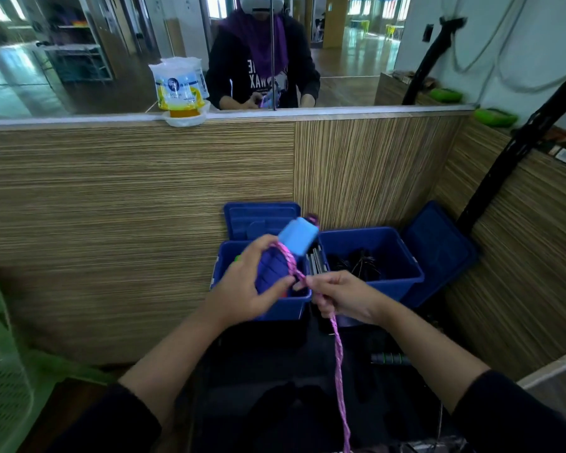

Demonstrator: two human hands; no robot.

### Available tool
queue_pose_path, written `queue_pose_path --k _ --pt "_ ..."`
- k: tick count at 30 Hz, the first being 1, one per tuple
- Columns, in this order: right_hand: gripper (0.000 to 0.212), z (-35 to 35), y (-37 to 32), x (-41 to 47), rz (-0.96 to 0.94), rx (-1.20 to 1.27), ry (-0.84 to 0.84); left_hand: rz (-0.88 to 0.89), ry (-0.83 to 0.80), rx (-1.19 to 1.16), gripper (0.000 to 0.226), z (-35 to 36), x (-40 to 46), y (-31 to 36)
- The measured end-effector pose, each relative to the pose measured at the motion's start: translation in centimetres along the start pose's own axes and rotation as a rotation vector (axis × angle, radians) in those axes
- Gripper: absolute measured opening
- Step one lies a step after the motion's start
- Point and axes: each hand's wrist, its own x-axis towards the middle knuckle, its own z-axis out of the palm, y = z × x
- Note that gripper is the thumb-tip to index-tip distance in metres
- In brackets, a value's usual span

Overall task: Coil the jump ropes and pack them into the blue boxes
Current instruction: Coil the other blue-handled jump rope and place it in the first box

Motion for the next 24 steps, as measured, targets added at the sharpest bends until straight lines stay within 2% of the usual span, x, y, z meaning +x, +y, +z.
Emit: queue_pose_path --k 3,6,8,11,14,16,18,21,24 --pt "0.029 1.9 1.2 -0.4 -0.01 -0.23 0.064 -0.136 0.097 0.136 0.075 -0.6 0.3 -4.8" --pt "0.02 2.9 1.4 -1.2 -0.089 -0.582 0.06 -0.31 0.056 0.235 0.084 -0.9 -0.3 -8.3" --pt "0.022 2.8 0.8 -1.5 -0.154 -0.822 0.073 -0.307 -0.029 0.243 0.093 -0.4 -1.4 -9.7" --pt "0.025 2.6 -1.4 -1.7 -0.257 -0.936 0.083 -0.193 -0.228 0.277 0.092 1.0 -3.3 -10.3" --pt "0.02 1.5 -3.2 -1.1 -0.363 -0.943 0.172 -0.026 -0.34 0.266 0.068 2.2 -4.4 -8.1" --pt "0.015 0.2 -3.9 -0.6 -0.376 -0.899 0.199 0.071 -0.367 0.257 0.062 2.8 -4.8 -5.9" --pt "0.009 -0.9 -4.3 -0.4 -0.325 -0.804 0.186 0.116 -0.368 0.216 0.064 2.9 -4.9 -3.5" --pt "0.006 -1.7 -4.7 -0.5 -0.23 -0.606 0.098 0.096 -0.341 0.09 0.075 2.1 -4.4 -0.2" --pt "0.008 -2.0 -4.3 -0.5 -0.155 -0.325 0.014 0.224 -0.279 0.078 0.078 1.3 -3.7 1.9"
